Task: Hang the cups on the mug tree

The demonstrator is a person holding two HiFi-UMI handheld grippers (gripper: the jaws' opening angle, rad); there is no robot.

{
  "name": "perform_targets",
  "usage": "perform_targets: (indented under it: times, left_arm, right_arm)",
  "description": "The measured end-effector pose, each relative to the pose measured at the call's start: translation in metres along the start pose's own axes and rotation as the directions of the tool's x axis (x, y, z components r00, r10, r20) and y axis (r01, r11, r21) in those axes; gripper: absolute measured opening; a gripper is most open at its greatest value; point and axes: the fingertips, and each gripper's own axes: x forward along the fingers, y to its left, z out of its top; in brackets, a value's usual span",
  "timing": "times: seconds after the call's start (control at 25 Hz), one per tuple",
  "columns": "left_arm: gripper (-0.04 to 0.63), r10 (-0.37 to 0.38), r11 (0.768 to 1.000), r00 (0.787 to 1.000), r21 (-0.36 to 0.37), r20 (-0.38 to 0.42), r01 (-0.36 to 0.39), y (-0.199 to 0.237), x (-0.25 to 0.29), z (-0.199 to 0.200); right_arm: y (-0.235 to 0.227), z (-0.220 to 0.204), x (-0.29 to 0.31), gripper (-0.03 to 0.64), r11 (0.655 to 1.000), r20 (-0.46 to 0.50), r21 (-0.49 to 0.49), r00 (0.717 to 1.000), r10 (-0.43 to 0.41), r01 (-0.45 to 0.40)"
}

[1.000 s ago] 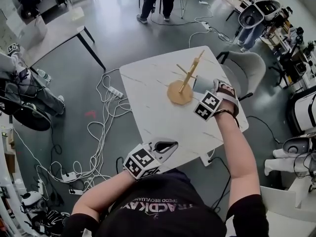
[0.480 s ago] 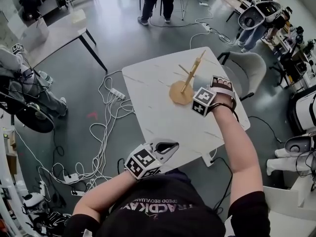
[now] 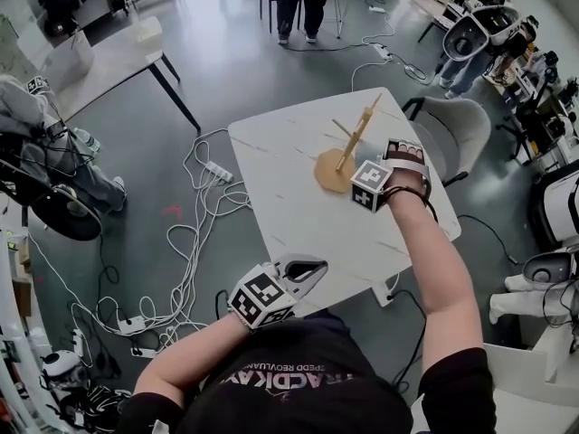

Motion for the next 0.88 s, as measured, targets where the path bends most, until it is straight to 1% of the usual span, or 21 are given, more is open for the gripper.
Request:
perform_targets:
  times: [0.24,0.44,0.68,0.88]
  left_arm:
    - [-0.006,0.003,1.000,1.000,-0.003,-0.001,-0.003,0.002,0.000,0.001]
    - [-0.006,0.002,1.000,1.000,-0.002,0.000,-0.002,0.003,-0.002,0.002]
    - [-0.006,-0.004,1.000,1.000,-0.001,-0.001,0.004,0.002,0.001,0.003]
    - [-0.006,-0.008,1.000,1.000,-0.001,0.000,0.008,0.000,0.001,0.003]
  right_arm:
    - [-0.001,-0.002,0.002,0.314,1.000,-0.013,0.008,1.000,0.012,-0.012]
    - [0.002,0.002,-0.001,0.314,1.000,0.006,0.005,1.000,0.012,-0.012]
    - [-0.003,0.008,-0.006,0.315,1.000,0.038,-0.006,0.999,-0.018,0.018]
    - [-0.004,0.012,-0.012,0.314,1.000,0.061,-0.012,0.998,-0.023,0.024]
